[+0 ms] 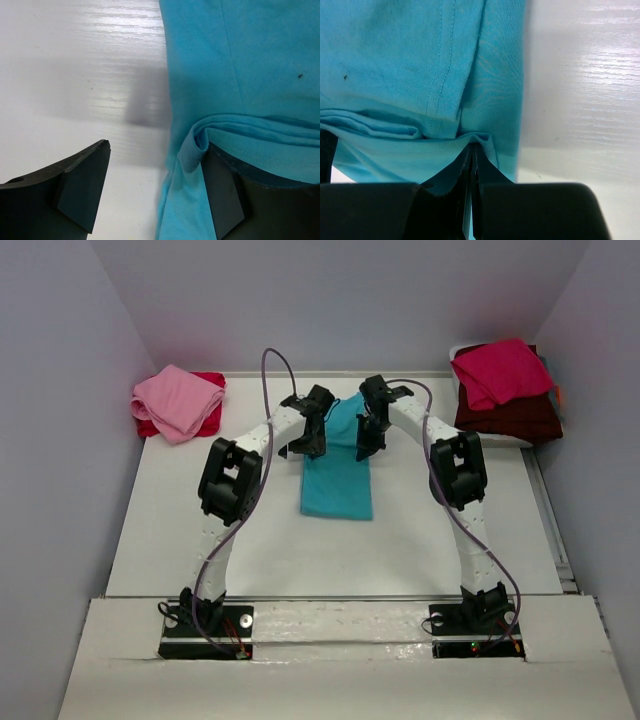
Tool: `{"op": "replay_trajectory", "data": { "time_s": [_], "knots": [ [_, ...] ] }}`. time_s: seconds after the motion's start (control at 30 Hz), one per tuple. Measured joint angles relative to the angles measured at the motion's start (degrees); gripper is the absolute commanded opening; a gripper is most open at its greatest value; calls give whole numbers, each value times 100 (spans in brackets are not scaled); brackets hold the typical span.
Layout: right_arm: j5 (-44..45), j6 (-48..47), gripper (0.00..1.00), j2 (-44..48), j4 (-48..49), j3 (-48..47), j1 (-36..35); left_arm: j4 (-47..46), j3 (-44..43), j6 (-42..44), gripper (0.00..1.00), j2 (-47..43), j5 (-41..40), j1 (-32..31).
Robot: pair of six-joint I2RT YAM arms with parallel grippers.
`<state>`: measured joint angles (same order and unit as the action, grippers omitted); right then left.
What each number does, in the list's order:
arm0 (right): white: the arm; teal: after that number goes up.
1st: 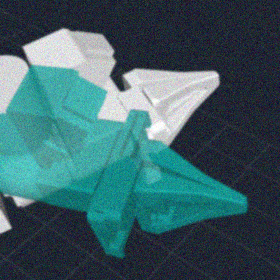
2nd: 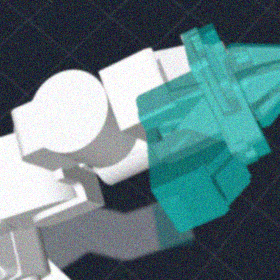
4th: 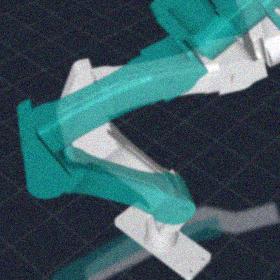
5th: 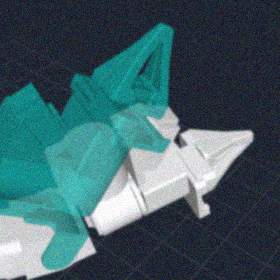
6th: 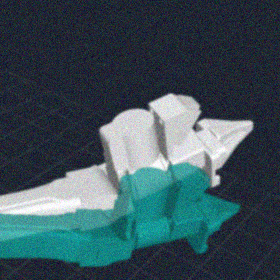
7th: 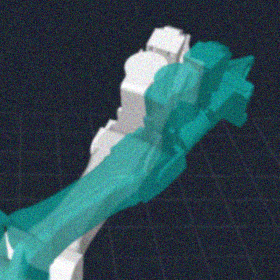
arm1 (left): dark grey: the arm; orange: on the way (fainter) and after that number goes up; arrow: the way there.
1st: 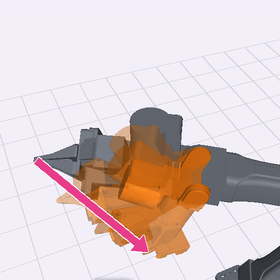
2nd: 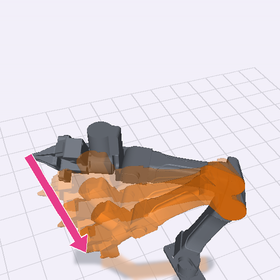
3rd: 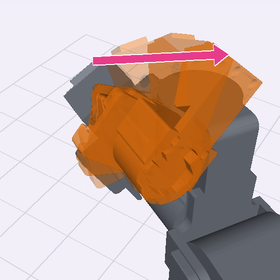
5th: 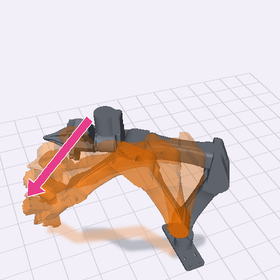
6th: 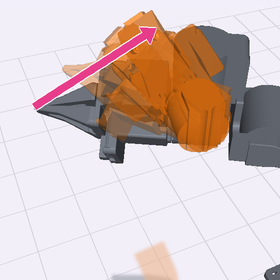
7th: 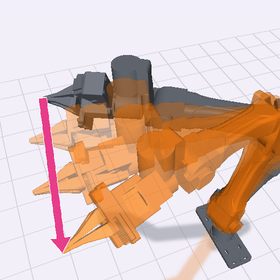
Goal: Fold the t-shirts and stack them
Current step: Fold the folded rectangular tshirt in 1/3 of the way
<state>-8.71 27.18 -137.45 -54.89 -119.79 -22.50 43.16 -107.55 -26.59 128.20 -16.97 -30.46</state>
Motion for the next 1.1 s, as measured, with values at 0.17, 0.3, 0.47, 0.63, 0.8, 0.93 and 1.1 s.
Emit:
{"op": "replay_trajectory", "data": {
  "time_s": [0.17, 0.3, 0.47, 0.63, 0.8, 0.93, 1.1],
  "knots": [
    [-24, 0, 7, 0, 26, 26, 4, -26, 35, -2, 83, -7, -24, 66],
    [-50, 2, 7, 0, 33, 33, 24, -68, 111, -2, 83, -13, -17, 138],
    [-101, 2, 7, 0, 63, 57, 42, -144, 219, -2, 83, -24, 9, 227],
    [-140, 2, 7, 2, 94, 72, 42, -223, 275, 0, 83, -55, 44, 271],
    [-155, 2, 7, 0, 103, 74, 44, -337, 337, 20, 84, -57, 245, 356],
    [-181, 2, 7, 2, 105, 76, 57, -459, 417, 33, 86, -57, 490, 439],
    [-205, 2, 8, 2, 105, 79, 72, -616, 520, 70, 87, -81, 815, 553]
  ]
}}
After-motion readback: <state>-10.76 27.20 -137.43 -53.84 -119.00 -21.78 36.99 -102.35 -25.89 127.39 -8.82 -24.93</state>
